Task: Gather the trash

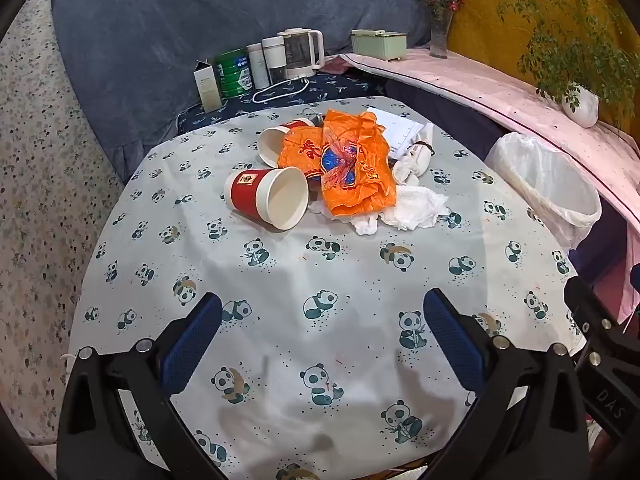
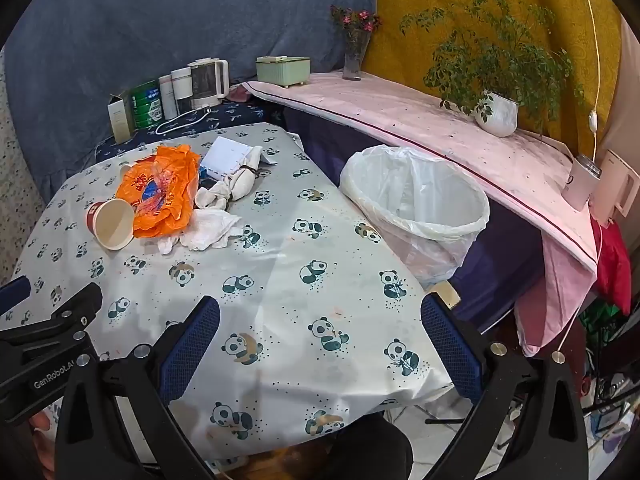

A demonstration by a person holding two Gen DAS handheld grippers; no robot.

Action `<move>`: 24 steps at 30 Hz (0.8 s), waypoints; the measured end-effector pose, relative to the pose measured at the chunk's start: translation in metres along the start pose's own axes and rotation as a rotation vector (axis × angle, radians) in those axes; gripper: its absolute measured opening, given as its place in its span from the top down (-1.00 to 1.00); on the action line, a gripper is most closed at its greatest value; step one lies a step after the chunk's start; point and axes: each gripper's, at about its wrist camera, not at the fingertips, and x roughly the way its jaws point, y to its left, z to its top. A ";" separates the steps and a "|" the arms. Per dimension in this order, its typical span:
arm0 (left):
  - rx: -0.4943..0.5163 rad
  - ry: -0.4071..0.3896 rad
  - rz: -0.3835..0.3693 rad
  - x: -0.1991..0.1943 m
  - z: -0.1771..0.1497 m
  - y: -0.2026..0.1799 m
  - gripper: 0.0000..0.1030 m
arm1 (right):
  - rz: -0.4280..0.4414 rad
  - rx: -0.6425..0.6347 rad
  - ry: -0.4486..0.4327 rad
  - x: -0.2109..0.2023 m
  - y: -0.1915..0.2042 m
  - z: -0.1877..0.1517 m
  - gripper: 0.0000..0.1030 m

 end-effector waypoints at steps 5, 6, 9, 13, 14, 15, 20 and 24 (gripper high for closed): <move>0.002 -0.011 0.000 0.001 -0.002 -0.001 -0.87 | 0.004 0.002 0.003 0.003 0.000 0.000 -0.87; 0.001 -0.014 0.000 0.001 -0.002 -0.001 -0.87 | 0.003 0.003 0.003 0.003 0.000 0.000 -0.87; 0.005 -0.012 0.002 0.000 0.001 -0.002 -0.87 | 0.006 0.002 0.001 0.002 -0.001 0.000 -0.87; 0.008 -0.015 0.007 -0.001 0.003 -0.002 -0.87 | -0.005 -0.007 0.012 0.003 0.003 0.000 -0.87; 0.008 -0.016 0.006 -0.001 0.004 -0.002 -0.87 | -0.005 -0.007 0.011 0.002 0.002 0.000 -0.87; 0.008 -0.016 0.008 -0.001 0.005 -0.002 -0.87 | -0.007 -0.009 0.014 0.002 0.002 0.000 -0.87; 0.009 -0.023 0.012 -0.002 0.003 0.002 -0.87 | -0.009 -0.009 0.012 0.004 0.000 0.000 -0.87; 0.012 -0.027 0.014 -0.003 0.005 0.002 -0.87 | -0.009 -0.006 0.011 0.004 -0.001 0.001 -0.87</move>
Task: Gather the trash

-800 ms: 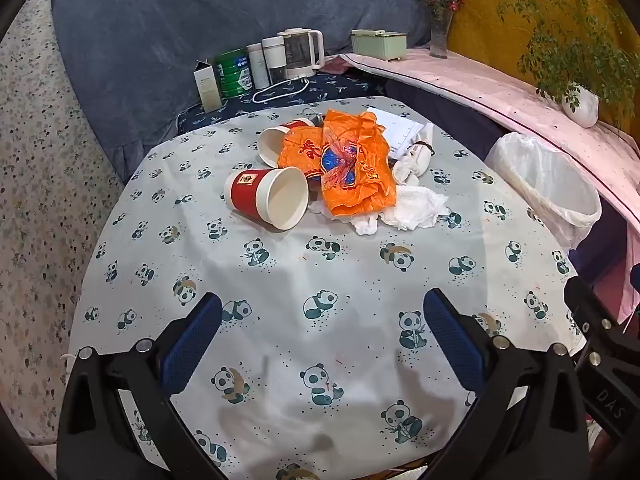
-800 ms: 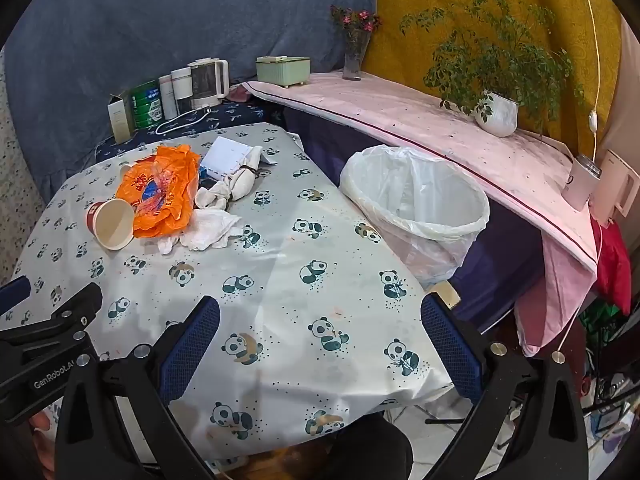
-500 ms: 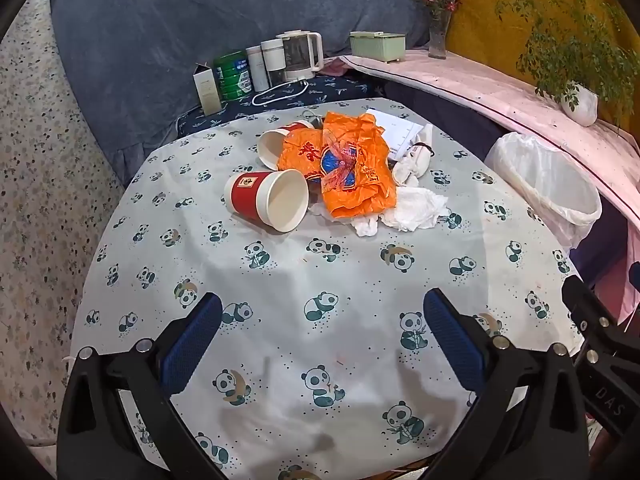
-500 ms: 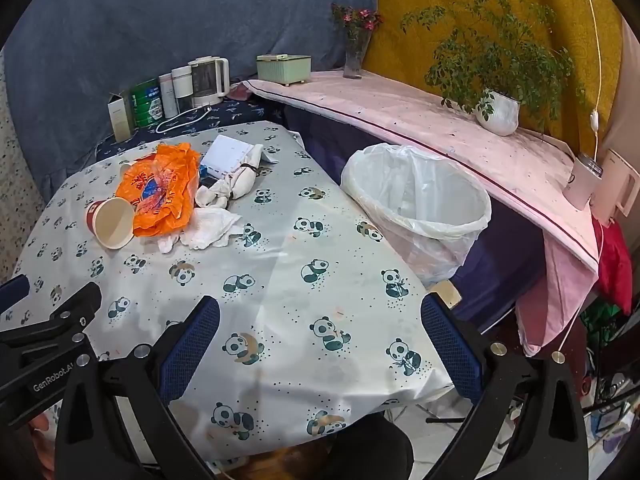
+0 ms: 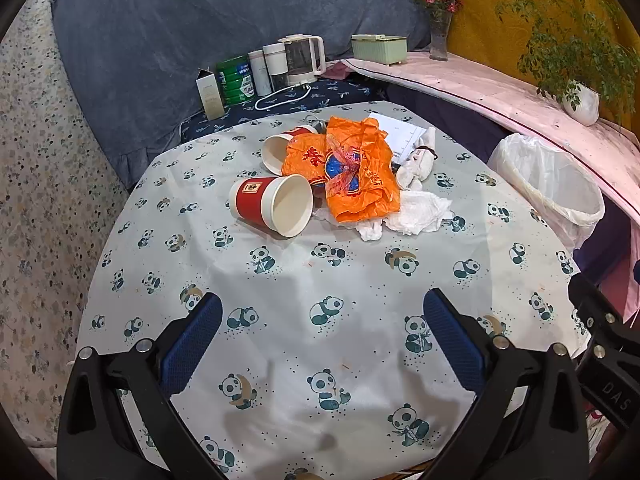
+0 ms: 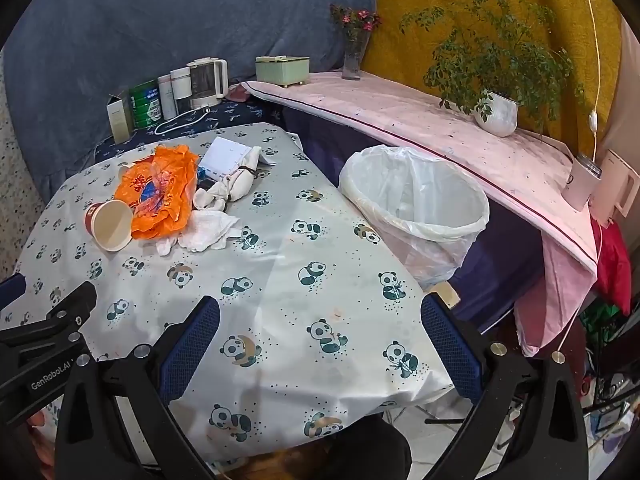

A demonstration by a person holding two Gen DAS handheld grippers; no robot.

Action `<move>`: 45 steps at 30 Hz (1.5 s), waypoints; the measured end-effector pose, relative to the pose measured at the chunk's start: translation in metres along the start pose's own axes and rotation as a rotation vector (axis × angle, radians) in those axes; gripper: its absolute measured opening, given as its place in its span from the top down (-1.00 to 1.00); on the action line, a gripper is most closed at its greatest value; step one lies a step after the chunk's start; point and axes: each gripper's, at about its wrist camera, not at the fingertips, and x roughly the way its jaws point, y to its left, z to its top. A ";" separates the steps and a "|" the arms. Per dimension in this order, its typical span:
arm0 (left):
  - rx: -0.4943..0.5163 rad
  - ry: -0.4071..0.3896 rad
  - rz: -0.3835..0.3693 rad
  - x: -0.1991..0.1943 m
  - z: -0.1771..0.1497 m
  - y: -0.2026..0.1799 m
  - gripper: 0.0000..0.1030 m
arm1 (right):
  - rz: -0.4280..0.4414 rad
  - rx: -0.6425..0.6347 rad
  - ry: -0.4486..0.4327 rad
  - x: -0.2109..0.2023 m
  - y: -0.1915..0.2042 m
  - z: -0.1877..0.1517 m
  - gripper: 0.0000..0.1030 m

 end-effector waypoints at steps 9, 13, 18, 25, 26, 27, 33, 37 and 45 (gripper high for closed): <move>0.003 -0.008 0.000 -0.001 -0.001 -0.001 -0.87 | 0.001 0.003 -0.003 -0.001 -0.001 0.001 -0.87; 0.002 -0.015 0.008 0.000 -0.001 0.000 -0.87 | 0.004 0.002 -0.003 -0.002 -0.002 0.001 -0.87; 0.005 -0.014 0.016 0.000 0.000 0.002 -0.87 | 0.005 0.003 -0.004 -0.002 -0.002 0.002 -0.87; 0.001 -0.019 0.017 -0.002 -0.001 0.003 -0.87 | 0.004 0.003 -0.003 -0.002 -0.002 0.001 -0.87; 0.001 -0.021 0.016 -0.002 -0.001 0.003 -0.87 | 0.004 0.002 -0.004 -0.002 -0.002 0.001 -0.87; 0.001 -0.023 0.017 -0.003 -0.001 0.003 -0.87 | 0.003 0.002 -0.005 -0.002 -0.002 0.001 -0.87; 0.001 -0.021 0.016 -0.003 -0.002 0.002 -0.87 | 0.005 0.003 -0.005 -0.002 -0.002 0.001 -0.87; 0.003 -0.019 0.011 -0.005 -0.003 0.002 -0.87 | 0.002 0.004 -0.006 -0.003 -0.003 0.001 -0.87; 0.000 -0.020 0.004 -0.006 -0.003 0.000 -0.87 | -0.003 0.005 -0.012 -0.006 -0.005 0.003 -0.87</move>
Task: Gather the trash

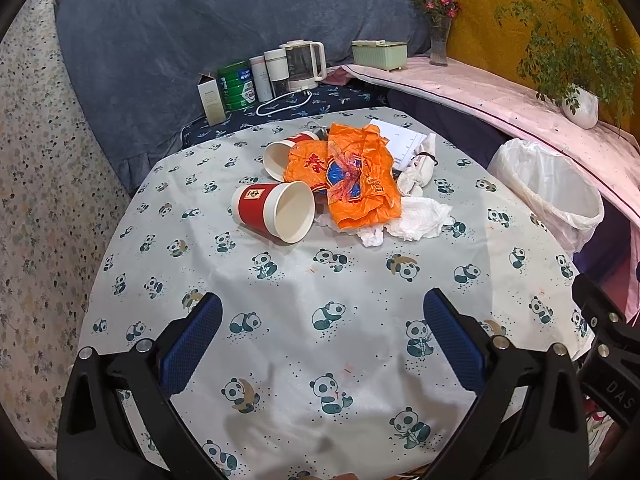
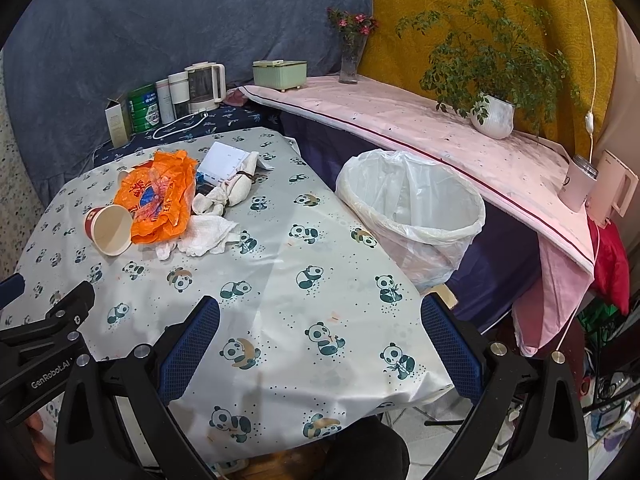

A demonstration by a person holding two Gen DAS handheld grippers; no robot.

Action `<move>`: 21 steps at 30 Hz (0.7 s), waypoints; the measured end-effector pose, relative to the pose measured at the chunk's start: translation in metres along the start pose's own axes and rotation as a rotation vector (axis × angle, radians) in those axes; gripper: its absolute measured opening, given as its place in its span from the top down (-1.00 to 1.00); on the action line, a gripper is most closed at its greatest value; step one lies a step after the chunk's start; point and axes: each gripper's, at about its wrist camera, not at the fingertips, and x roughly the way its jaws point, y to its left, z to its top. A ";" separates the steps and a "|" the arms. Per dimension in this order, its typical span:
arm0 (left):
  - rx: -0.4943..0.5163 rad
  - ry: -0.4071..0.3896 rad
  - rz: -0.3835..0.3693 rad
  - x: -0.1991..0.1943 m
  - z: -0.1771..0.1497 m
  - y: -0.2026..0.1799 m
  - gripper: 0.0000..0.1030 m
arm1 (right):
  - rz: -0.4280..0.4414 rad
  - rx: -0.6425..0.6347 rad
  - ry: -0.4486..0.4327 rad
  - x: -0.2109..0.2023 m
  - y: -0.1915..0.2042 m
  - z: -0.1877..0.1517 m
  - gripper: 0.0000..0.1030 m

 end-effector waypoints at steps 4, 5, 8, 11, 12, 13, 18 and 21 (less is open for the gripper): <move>0.000 -0.001 0.000 -0.001 0.000 0.000 -0.87 | -0.001 0.003 -0.001 0.000 0.000 -0.001 -0.87; -0.001 0.001 -0.001 0.000 0.000 0.000 -0.87 | -0.001 0.004 -0.001 0.001 -0.001 -0.001 -0.87; -0.002 0.005 -0.006 -0.001 0.000 0.000 -0.87 | -0.002 0.004 -0.001 0.001 -0.001 -0.001 -0.87; -0.002 0.004 -0.005 -0.001 0.000 0.000 -0.87 | -0.003 0.003 -0.002 0.001 -0.002 0.000 -0.87; -0.003 0.003 -0.006 -0.001 0.000 0.000 -0.87 | -0.003 0.004 -0.002 0.001 -0.001 -0.001 -0.87; -0.003 0.004 -0.007 -0.001 0.000 0.000 -0.87 | -0.003 0.004 -0.002 0.001 -0.002 -0.001 -0.87; 0.001 0.002 -0.014 -0.001 0.002 -0.001 -0.87 | -0.004 0.003 -0.003 0.001 -0.002 -0.001 -0.87; 0.004 0.000 -0.017 -0.001 0.003 -0.002 -0.87 | -0.005 0.004 -0.002 0.001 -0.002 -0.001 -0.87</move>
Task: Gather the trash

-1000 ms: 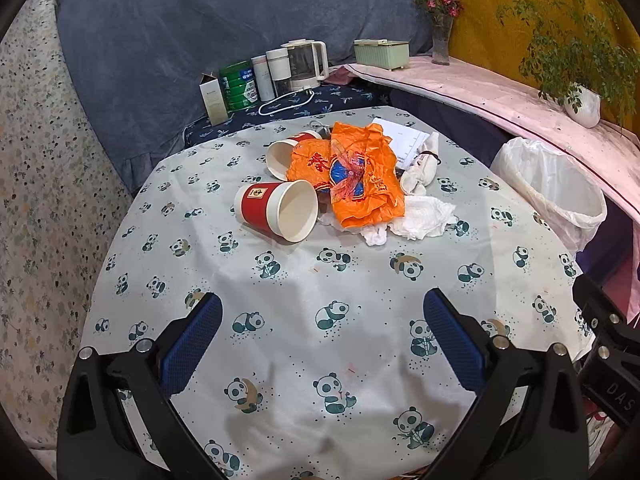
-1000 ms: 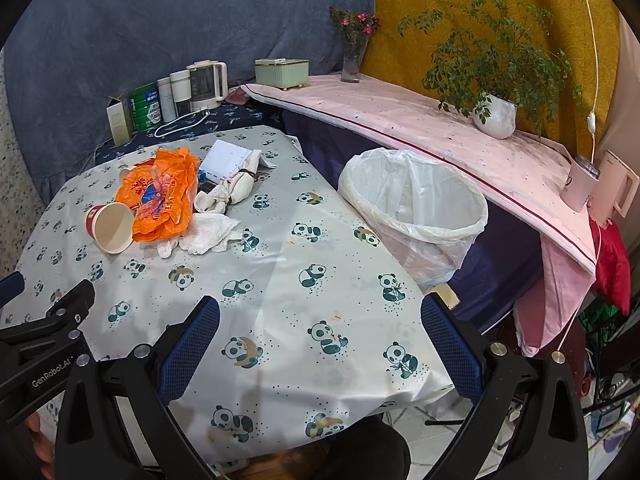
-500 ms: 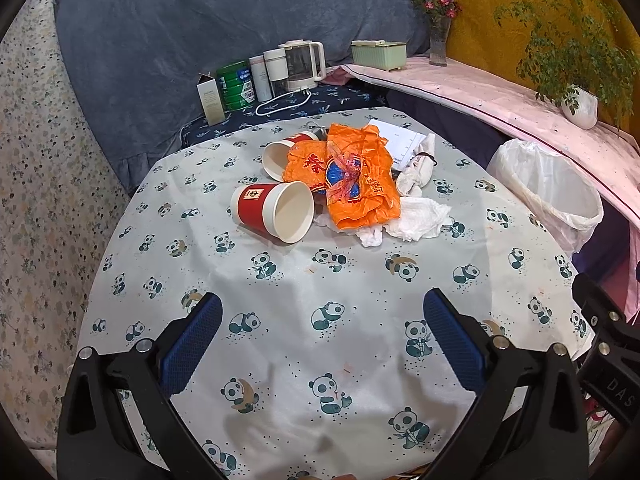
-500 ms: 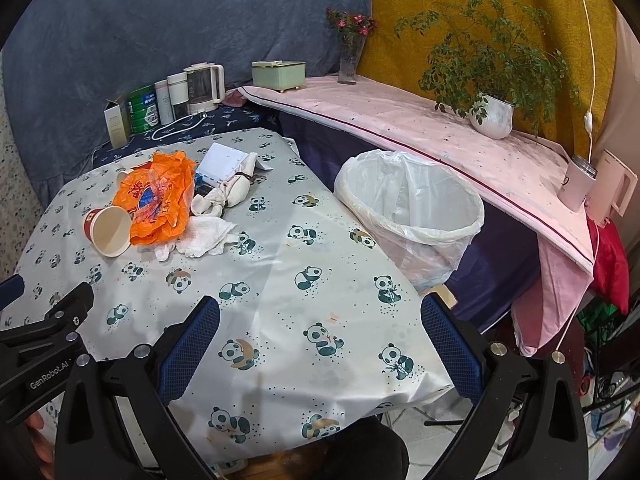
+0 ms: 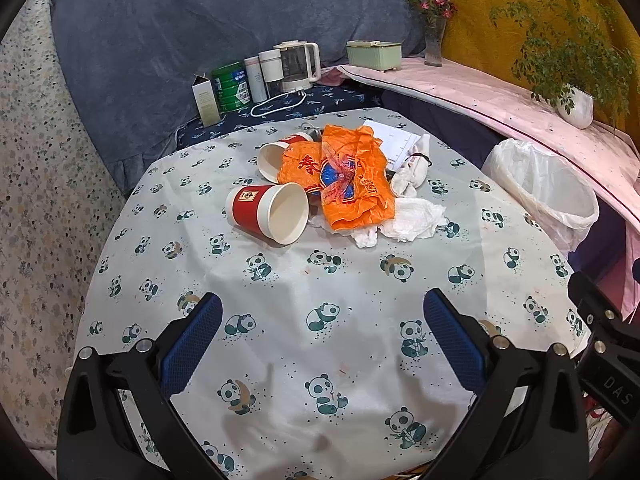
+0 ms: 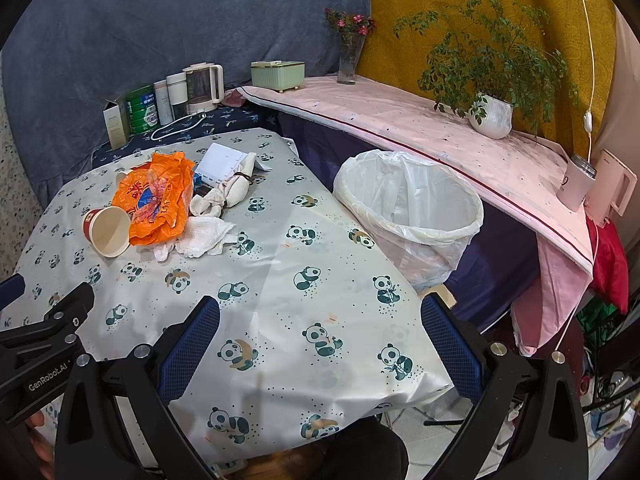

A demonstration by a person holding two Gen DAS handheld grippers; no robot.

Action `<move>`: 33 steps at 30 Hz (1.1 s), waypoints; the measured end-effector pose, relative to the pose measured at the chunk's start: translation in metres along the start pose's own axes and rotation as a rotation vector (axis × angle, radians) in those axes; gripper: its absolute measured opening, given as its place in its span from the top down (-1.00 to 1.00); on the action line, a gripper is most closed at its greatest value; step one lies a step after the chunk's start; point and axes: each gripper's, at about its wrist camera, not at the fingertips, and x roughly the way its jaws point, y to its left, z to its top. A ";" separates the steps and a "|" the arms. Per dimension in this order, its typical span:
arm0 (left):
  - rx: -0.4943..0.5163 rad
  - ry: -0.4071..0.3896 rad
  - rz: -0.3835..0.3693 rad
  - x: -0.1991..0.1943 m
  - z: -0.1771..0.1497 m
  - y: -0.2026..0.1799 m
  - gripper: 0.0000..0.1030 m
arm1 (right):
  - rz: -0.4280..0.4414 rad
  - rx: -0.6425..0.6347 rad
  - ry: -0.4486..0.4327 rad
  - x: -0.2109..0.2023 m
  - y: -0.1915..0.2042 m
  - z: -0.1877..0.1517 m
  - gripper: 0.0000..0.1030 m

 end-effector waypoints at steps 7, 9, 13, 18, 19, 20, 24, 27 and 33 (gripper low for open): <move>0.001 -0.003 -0.006 0.000 0.000 0.000 -0.87 | 0.000 0.001 0.000 0.001 -0.001 0.000 -0.87; 0.001 -0.003 -0.007 0.000 0.000 0.000 -0.87 | -0.002 0.000 -0.001 0.000 0.000 0.000 -0.87; -0.001 -0.002 -0.006 0.001 0.000 0.000 -0.87 | 0.000 0.001 -0.001 0.001 -0.001 0.000 -0.87; -0.014 -0.008 -0.009 0.003 0.002 0.005 -0.87 | -0.001 0.000 0.000 0.002 -0.001 0.000 -0.87; -0.023 -0.008 -0.009 0.005 0.003 0.007 -0.87 | -0.002 0.000 0.001 0.003 -0.001 0.000 -0.87; -0.030 -0.008 -0.009 0.006 0.004 0.010 -0.87 | -0.003 0.000 0.003 0.004 -0.001 0.000 -0.87; -0.070 0.001 -0.003 0.019 0.008 0.027 -0.87 | -0.002 0.001 0.007 0.010 0.000 0.002 -0.87; -0.087 -0.008 0.025 0.030 0.012 0.040 -0.87 | 0.002 -0.005 0.012 0.018 0.005 0.005 -0.87; -0.098 -0.026 0.050 0.060 0.030 0.062 -0.87 | 0.026 -0.022 0.015 0.033 0.024 0.017 -0.87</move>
